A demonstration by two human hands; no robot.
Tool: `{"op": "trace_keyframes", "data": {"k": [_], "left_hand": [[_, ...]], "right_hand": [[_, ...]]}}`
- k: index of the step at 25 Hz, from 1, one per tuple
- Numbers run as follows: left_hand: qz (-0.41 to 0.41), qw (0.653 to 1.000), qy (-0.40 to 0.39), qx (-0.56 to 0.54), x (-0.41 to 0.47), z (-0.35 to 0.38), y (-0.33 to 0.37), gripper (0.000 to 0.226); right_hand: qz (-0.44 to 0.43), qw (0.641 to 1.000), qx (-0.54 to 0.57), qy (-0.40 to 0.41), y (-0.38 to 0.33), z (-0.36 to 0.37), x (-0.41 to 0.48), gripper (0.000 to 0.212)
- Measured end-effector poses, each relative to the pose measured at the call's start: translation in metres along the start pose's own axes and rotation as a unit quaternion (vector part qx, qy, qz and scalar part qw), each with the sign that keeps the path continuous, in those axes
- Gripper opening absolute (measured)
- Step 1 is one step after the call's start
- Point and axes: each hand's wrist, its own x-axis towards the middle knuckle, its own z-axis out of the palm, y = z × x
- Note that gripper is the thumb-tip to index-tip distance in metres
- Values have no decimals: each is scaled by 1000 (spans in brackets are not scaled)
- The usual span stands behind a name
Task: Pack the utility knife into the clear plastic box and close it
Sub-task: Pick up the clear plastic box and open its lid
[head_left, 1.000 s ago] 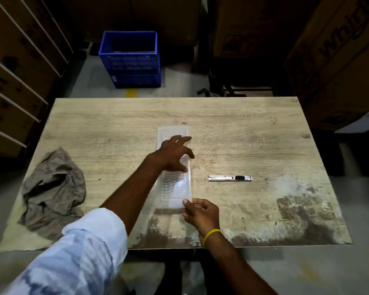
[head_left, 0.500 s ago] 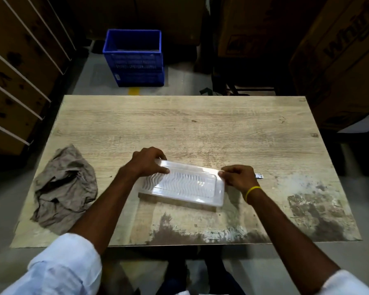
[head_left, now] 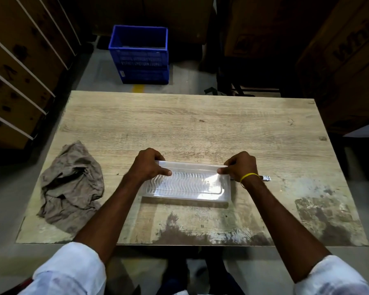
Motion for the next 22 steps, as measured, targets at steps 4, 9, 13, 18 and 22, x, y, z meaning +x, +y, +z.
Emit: {"op": "trace_keyframes", "data": {"k": [4, 9, 13, 18, 22], "left_hand": [[-2, 1000, 5, 3, -1, 0, 3, 55], [-10, 1000, 0, -1, -1, -1, 4, 54], [-16, 1000, 3, -11, -4, 1, 2, 53], [-21, 1000, 1, -18, -1, 4, 4, 60], [-21, 1000, 7, -21, -1, 3, 2, 61]], "right_hand": [[-21, 999, -34, 28, 1, 7, -4, 36], [-21, 997, 43, 53, 15, 10, -19, 49], [152, 959, 237, 23, 51, 24, -60, 46], [232, 872, 430, 19, 64, 42, -94, 43], [235, 895, 375, 56, 52, 43, -94, 40]]}}
